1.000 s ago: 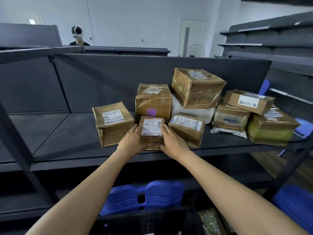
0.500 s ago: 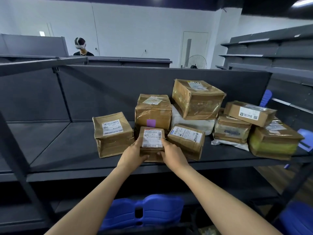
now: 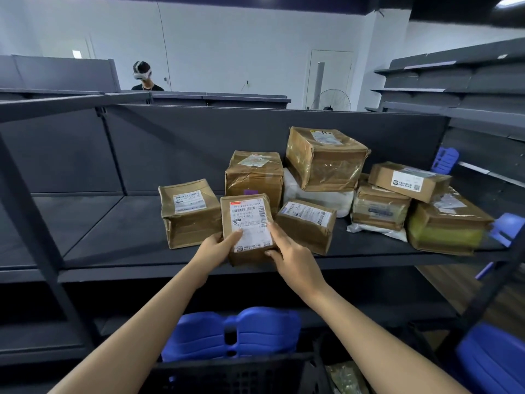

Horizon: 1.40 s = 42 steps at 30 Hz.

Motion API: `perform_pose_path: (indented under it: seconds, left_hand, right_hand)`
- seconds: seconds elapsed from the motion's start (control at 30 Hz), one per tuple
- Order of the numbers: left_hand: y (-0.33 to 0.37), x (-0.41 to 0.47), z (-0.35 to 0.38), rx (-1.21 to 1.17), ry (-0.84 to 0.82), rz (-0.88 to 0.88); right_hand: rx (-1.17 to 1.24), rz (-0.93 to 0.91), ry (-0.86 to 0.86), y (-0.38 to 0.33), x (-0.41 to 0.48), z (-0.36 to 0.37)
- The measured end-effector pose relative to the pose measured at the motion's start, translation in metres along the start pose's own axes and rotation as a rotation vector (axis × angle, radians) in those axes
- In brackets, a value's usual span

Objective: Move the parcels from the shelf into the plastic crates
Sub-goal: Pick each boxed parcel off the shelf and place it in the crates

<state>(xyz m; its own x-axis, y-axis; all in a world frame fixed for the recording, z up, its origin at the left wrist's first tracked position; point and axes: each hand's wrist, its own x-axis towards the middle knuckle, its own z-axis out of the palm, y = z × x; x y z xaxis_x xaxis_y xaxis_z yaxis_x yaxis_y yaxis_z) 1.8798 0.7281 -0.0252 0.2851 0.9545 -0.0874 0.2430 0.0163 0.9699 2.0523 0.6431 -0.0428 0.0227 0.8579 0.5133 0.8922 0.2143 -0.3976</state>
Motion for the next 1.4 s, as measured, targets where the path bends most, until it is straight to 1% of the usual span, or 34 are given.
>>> perform_pose_path:
  seconds: [0.07, 0.13, 0.2, 0.27, 0.37, 0.43, 0.53, 0.7, 0.9, 1.1, 1.23, 1.4]
  left_hand:
    - [-0.004, -0.008, 0.003, -0.054, 0.002, 0.006]
    - [-0.01, -0.016, 0.005, -0.119, 0.02, 0.007]
    - [-0.016, -0.026, 0.007, -0.164, 0.048, 0.026]
    - [-0.022, -0.037, 0.008, -0.175, 0.077, 0.059]
    - [-0.025, -0.053, 0.009, -0.099, 0.1, 0.13]
    - [-0.027, -0.062, 0.01, -0.065, 0.089, 0.165]
    - [-0.029, -0.076, 0.015, -0.096, 0.095, 0.207]
    - [-0.035, -0.089, 0.014, -0.226, 0.158, 0.156]
    - [-0.033, -0.1, 0.015, -0.106, 0.144, 0.218]
    - [-0.036, -0.103, 0.021, -0.08, 0.223, 0.189]
    - [-0.038, -0.109, 0.021, 0.009, 0.249, 0.203]
    - [-0.055, -0.123, 0.008, 0.139, 0.286, 0.17]
  right_hand:
    - [0.011, -0.007, -0.001, -0.003, -0.007, 0.0]
    - [0.056, 0.025, -0.022, -0.008, -0.014, -0.003]
    - [0.188, 0.109, -0.061, -0.014, -0.022, -0.007]
    - [0.317, 0.214, -0.065, -0.019, -0.028, -0.009]
    - [0.451, 0.383, -0.07, -0.021, -0.031, -0.008]
    - [0.508, 0.453, -0.084, -0.024, -0.032, -0.008]
    - [0.58, 0.458, -0.051, -0.032, -0.038, -0.008]
    - [0.639, 0.447, 0.019, -0.039, -0.051, -0.002]
    - [0.663, 0.43, 0.072, -0.043, -0.061, 0.0]
    - [0.676, 0.429, 0.072, -0.041, -0.066, -0.001]
    - [0.669, 0.433, 0.039, -0.041, -0.066, 0.001]
    - [0.65, 0.457, -0.041, -0.053, -0.077, 0.015]
